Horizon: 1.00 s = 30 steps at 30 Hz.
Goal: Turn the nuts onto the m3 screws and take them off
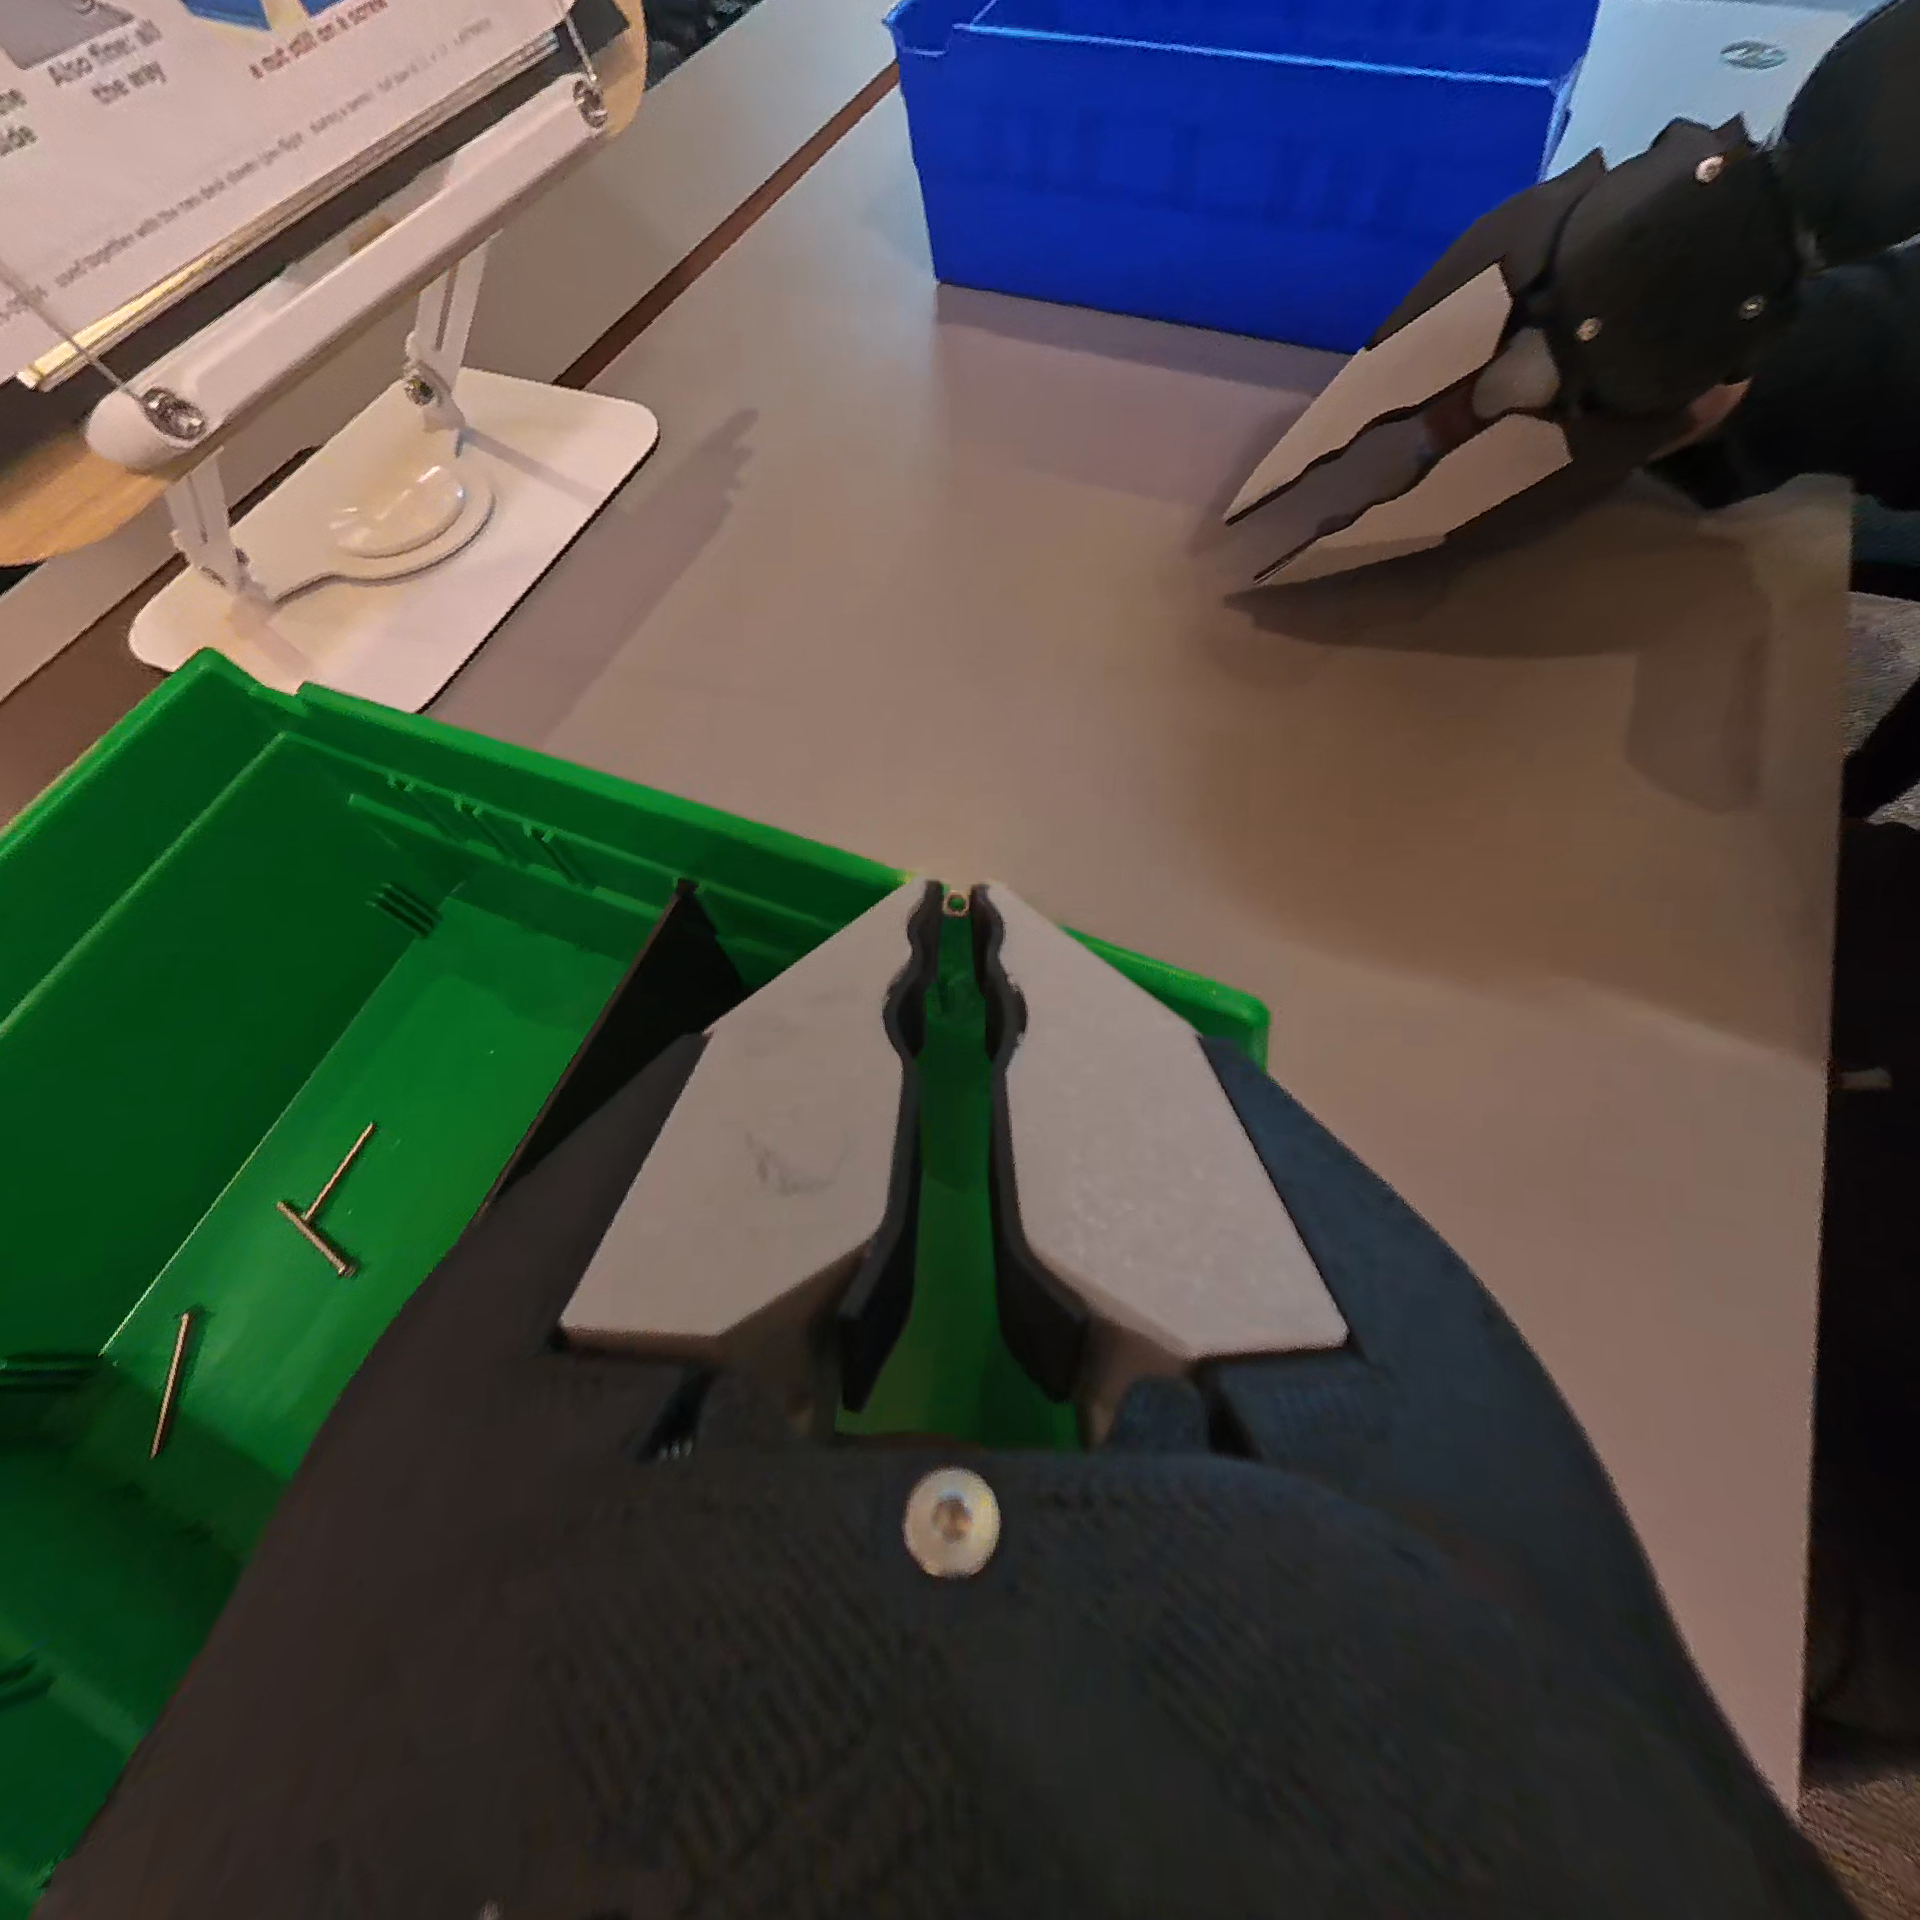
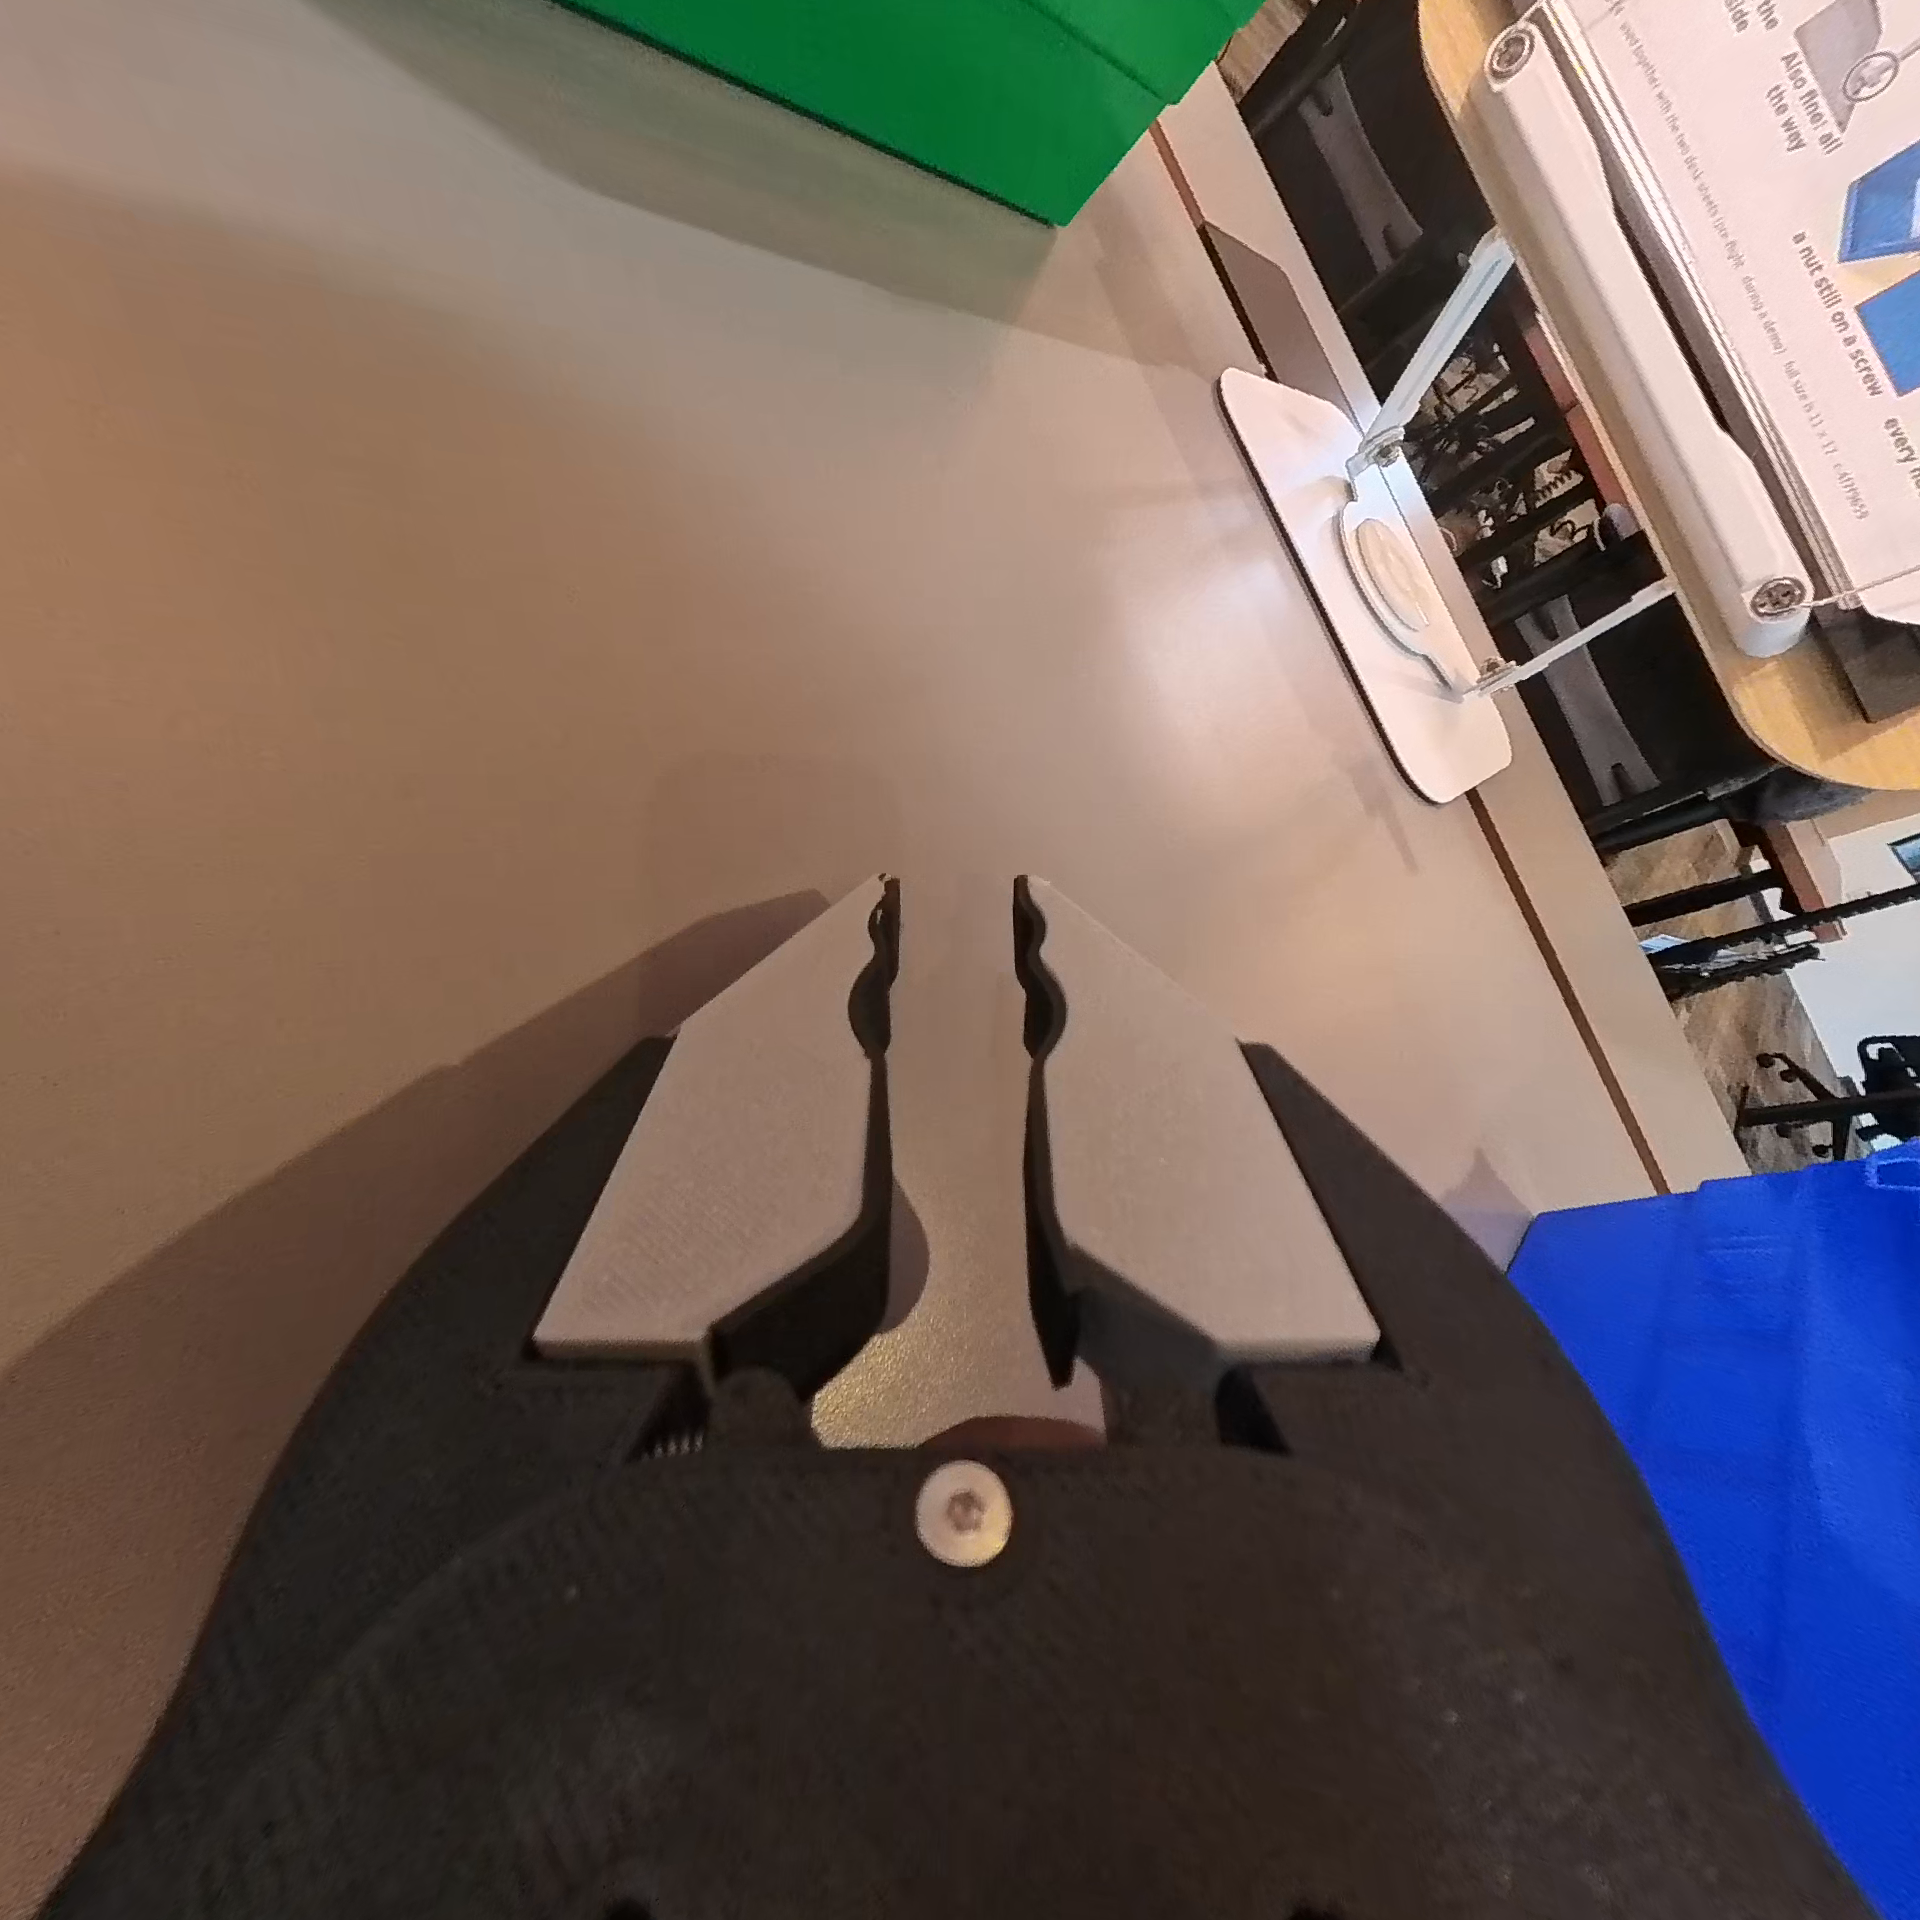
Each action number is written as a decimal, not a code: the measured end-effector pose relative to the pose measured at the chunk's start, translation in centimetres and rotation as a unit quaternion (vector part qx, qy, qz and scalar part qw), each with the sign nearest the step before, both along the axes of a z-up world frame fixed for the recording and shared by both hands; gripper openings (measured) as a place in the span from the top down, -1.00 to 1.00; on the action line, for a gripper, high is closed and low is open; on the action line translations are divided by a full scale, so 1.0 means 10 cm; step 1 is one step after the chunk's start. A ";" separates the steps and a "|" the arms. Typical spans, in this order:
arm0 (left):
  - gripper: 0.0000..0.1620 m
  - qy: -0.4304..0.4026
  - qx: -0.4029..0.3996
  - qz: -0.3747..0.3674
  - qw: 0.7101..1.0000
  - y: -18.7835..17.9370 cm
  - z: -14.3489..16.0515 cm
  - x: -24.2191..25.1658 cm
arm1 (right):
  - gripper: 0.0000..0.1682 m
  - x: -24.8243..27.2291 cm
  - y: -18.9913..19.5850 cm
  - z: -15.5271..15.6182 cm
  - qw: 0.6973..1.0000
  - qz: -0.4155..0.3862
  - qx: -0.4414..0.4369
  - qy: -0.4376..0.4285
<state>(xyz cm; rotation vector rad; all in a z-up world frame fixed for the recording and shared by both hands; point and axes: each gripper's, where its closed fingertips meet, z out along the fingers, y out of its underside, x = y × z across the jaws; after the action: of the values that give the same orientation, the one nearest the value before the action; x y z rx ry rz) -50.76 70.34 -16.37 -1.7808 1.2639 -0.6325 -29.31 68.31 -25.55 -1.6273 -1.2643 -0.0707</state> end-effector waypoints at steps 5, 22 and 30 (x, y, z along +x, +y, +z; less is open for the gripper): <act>0.95 -0.004 0.004 -0.020 1.000 -0.11 0.06 0.09 | 0.78 0.00 0.00 0.00 1.000 -0.001 -0.001 0.000; 0.96 0.083 0.017 -0.106 0.991 -0.62 -0.16 0.88 | 0.79 0.01 -0.01 0.10 1.000 -0.002 0.012 0.019; 0.96 0.146 -0.014 -0.142 0.979 -0.86 -0.56 1.32 | 0.81 0.08 -0.03 0.28 0.998 -0.014 0.035 0.041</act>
<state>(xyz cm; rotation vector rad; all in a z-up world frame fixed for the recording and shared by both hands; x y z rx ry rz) -37.61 61.71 -21.94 -1.7760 1.7387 -0.5594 -28.47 68.04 -22.76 -1.5723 -1.1630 -0.0643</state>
